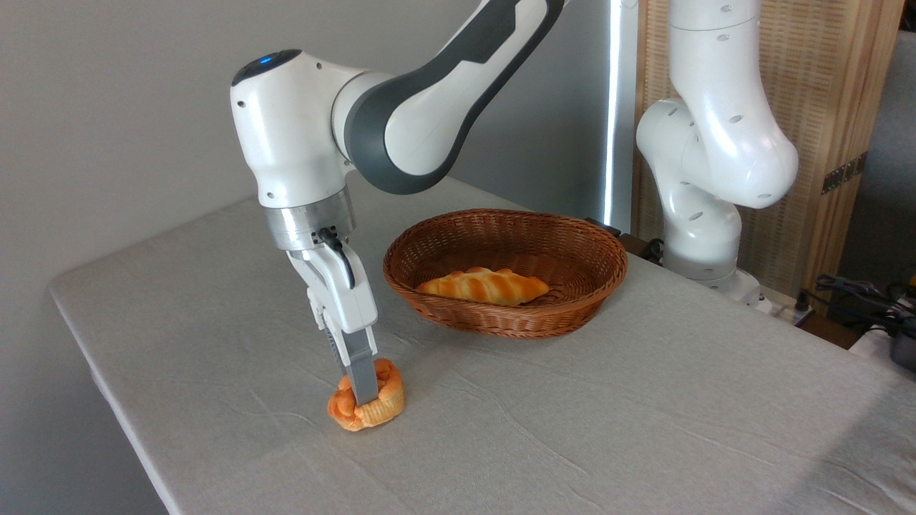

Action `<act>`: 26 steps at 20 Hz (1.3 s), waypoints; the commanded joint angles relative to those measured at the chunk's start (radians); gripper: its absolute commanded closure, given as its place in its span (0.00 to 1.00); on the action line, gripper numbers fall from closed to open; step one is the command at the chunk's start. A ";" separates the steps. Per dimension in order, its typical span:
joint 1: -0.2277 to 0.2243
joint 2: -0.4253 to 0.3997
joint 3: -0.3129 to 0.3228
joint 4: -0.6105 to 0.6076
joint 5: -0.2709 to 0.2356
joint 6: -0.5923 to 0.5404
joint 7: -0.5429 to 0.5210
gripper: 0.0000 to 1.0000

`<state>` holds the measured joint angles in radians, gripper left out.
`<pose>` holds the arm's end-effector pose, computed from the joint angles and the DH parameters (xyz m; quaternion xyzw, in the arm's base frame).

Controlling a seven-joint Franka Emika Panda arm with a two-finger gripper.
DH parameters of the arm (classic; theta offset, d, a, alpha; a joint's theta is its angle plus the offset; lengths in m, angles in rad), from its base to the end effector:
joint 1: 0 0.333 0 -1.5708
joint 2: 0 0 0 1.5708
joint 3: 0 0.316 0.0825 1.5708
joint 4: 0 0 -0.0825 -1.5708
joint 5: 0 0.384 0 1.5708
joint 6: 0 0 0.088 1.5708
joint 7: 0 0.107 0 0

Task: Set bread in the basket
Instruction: 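Close the gripper on the round bun and lift it, then carry the held bun over the wicker basket beside the long roll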

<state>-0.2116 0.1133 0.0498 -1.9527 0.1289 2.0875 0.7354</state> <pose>0.5785 -0.0887 0.4231 -0.8854 0.4610 0.0065 0.0598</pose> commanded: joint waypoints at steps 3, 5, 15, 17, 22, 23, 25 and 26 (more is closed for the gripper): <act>0.003 -0.076 -0.002 0.026 0.018 -0.104 0.005 0.78; 0.004 -0.122 0.005 0.032 0.017 -0.153 0.005 0.78; -0.031 -0.421 -0.014 -0.044 0.005 -0.661 0.012 0.75; -0.042 -0.472 -0.022 -0.118 0.005 -0.698 0.013 0.71; -0.042 -0.547 -0.086 -0.308 -0.002 -0.690 0.007 0.14; -0.042 -0.541 -0.129 -0.319 -0.017 -0.673 -0.002 0.00; -0.040 -0.535 -0.188 -0.321 -0.038 -0.646 -0.004 0.00; -0.040 -0.535 -0.200 -0.321 -0.040 -0.638 -0.002 0.00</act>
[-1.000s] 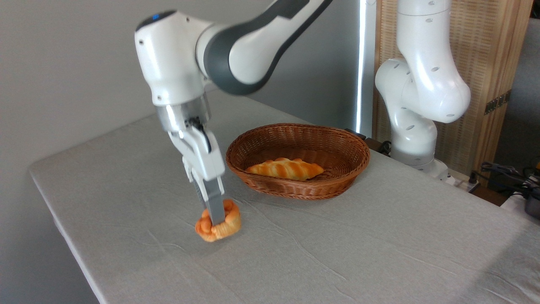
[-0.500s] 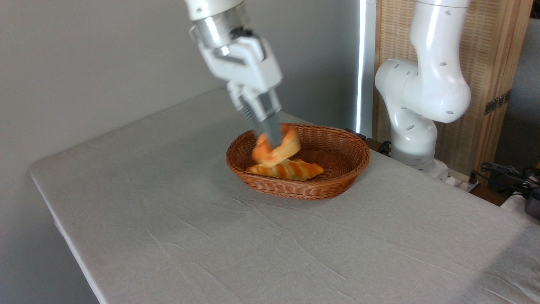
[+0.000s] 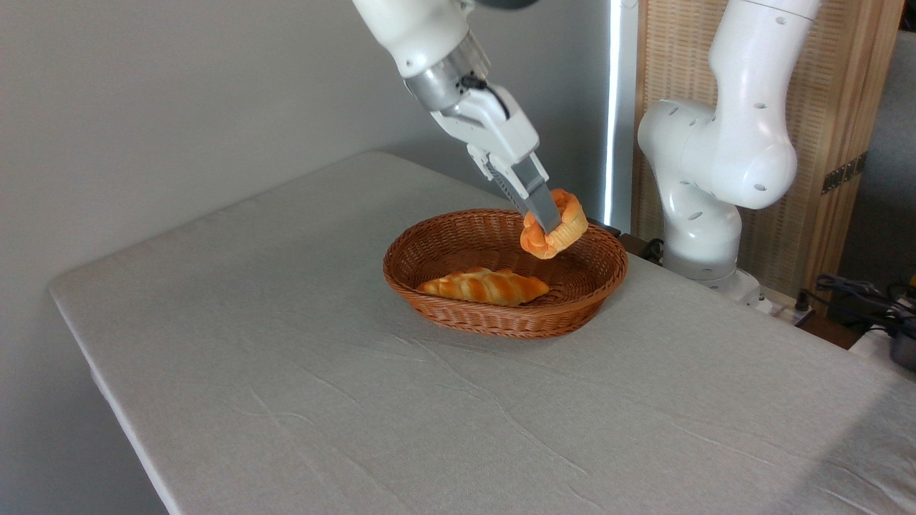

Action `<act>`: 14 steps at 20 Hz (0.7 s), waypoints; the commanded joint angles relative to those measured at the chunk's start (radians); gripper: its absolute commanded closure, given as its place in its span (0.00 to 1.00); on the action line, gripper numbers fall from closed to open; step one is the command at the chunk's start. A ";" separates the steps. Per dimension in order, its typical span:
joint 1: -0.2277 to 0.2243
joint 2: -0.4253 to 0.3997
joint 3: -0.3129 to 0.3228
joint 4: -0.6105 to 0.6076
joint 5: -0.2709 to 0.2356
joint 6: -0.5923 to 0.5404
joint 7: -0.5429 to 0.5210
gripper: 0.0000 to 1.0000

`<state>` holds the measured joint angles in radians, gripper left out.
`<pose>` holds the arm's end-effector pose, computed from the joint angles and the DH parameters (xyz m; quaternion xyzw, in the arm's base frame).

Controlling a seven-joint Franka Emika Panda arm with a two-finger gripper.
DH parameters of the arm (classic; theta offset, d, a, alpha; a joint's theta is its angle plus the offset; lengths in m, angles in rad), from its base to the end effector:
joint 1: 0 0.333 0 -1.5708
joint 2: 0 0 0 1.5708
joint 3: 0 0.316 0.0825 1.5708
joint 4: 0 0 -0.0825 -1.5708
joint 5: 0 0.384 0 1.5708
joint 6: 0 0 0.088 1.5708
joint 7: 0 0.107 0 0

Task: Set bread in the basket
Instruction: 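Carry the held bun over the wicker basket beside the long roll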

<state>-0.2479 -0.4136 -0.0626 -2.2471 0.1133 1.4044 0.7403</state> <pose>0.3620 -0.1043 0.5023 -0.8444 0.4867 0.2228 0.0212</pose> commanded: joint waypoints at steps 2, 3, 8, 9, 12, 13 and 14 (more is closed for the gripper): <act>-0.004 -0.008 -0.102 -0.026 -0.027 0.056 -0.007 0.00; -0.004 -0.007 -0.102 -0.026 -0.029 0.054 -0.007 0.00; -0.001 -0.004 -0.102 -0.026 -0.037 0.057 -0.004 0.00; -0.001 -0.004 -0.102 -0.026 -0.037 0.058 -0.004 0.00; -0.001 0.001 -0.102 -0.025 -0.037 0.056 -0.005 0.00; -0.002 0.001 -0.102 -0.025 -0.037 0.056 -0.005 0.00; -0.001 0.001 -0.102 -0.023 -0.037 0.056 -0.005 0.00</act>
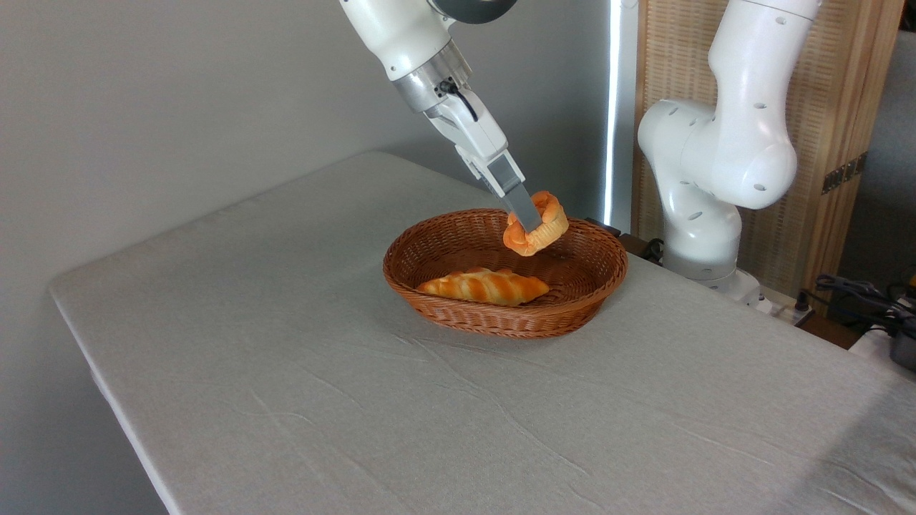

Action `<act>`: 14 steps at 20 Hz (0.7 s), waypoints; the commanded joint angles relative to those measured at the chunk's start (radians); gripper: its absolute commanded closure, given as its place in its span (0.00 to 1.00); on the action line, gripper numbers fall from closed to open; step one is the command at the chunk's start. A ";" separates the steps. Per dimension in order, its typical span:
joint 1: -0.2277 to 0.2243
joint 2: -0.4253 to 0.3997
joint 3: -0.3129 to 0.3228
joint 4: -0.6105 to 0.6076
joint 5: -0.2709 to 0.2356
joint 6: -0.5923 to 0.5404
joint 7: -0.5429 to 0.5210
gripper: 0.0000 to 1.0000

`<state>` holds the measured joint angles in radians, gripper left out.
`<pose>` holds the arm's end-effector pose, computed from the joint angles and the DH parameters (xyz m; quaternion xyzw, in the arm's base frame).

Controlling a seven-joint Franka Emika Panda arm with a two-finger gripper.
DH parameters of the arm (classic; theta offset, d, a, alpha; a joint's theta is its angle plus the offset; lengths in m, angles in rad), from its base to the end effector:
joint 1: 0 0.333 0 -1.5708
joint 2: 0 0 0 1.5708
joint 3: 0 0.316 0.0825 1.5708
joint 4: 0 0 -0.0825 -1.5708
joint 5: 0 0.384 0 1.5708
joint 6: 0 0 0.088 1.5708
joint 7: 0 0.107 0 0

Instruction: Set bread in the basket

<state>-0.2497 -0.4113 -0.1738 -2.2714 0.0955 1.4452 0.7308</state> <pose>0.3481 -0.1507 0.4906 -0.8223 0.5233 0.2188 0.0469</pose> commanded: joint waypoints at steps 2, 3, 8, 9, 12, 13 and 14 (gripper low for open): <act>0.001 -0.001 0.010 0.003 -0.019 0.015 0.005 0.00; 0.003 -0.001 0.010 0.001 -0.019 0.015 0.006 0.00; 0.006 -0.001 0.011 0.006 -0.016 0.015 0.012 0.00; 0.007 -0.001 0.011 0.009 -0.008 0.015 0.013 0.00; 0.021 0.005 0.016 0.052 0.000 0.015 0.015 0.00; 0.035 0.026 0.016 0.088 0.001 0.014 0.015 0.00; 0.040 0.042 0.017 0.116 0.000 0.012 0.013 0.00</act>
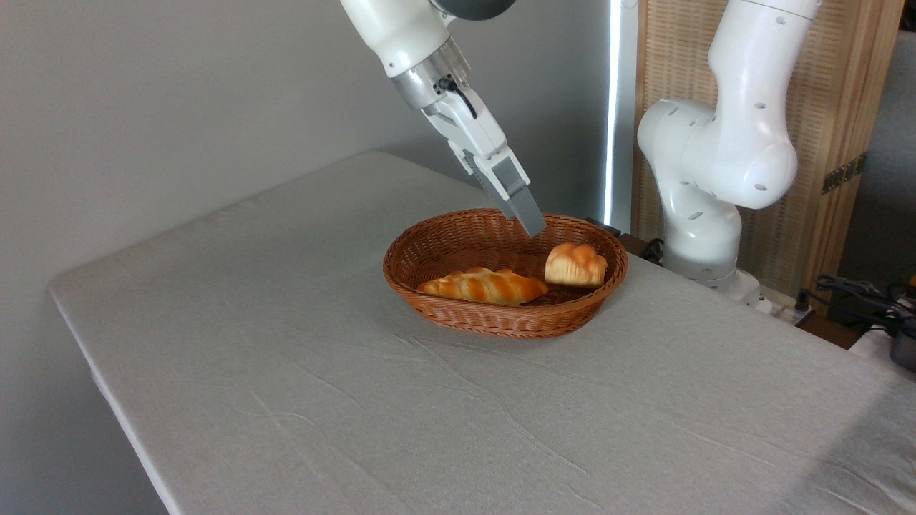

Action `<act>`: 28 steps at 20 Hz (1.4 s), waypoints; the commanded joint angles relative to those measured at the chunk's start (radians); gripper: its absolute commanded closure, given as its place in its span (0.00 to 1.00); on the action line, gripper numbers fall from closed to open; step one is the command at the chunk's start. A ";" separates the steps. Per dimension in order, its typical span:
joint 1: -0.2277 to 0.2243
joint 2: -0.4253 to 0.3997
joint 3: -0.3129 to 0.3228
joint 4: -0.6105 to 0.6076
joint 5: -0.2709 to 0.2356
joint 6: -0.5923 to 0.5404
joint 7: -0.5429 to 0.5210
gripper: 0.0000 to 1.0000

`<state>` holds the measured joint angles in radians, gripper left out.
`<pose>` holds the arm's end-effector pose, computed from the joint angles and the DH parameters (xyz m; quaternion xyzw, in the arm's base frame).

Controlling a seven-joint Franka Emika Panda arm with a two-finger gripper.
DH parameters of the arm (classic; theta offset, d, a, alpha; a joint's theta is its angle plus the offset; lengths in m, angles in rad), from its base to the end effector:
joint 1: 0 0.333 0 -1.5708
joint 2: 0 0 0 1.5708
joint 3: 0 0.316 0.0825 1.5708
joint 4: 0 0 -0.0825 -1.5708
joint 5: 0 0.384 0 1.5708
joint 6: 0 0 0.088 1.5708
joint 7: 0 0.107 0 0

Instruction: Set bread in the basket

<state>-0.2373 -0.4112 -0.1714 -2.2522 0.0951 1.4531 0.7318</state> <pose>0.3539 -0.1477 0.4991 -0.8280 0.5194 0.2060 0.0469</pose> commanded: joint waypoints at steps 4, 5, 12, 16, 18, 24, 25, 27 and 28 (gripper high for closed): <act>0.072 0.199 0.035 0.373 0.002 0.000 0.000 0.00; 0.078 0.233 0.050 0.428 0.000 0.000 0.000 0.00; 0.082 0.463 0.225 0.787 -0.053 0.103 -0.132 0.00; 0.085 0.457 0.256 0.786 -0.104 0.161 -0.138 0.00; 0.087 0.457 0.245 0.783 -0.104 0.150 -0.138 0.00; 0.087 0.421 0.234 0.728 -0.094 0.098 -0.069 0.00; 0.087 0.395 0.234 0.689 -0.094 0.102 -0.051 0.00; 0.087 0.375 0.234 0.660 -0.092 0.104 -0.040 0.00; 0.087 0.374 0.234 0.658 -0.094 0.102 -0.040 0.00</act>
<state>-0.1499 0.0264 0.0605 -1.5145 0.0045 1.5573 0.6566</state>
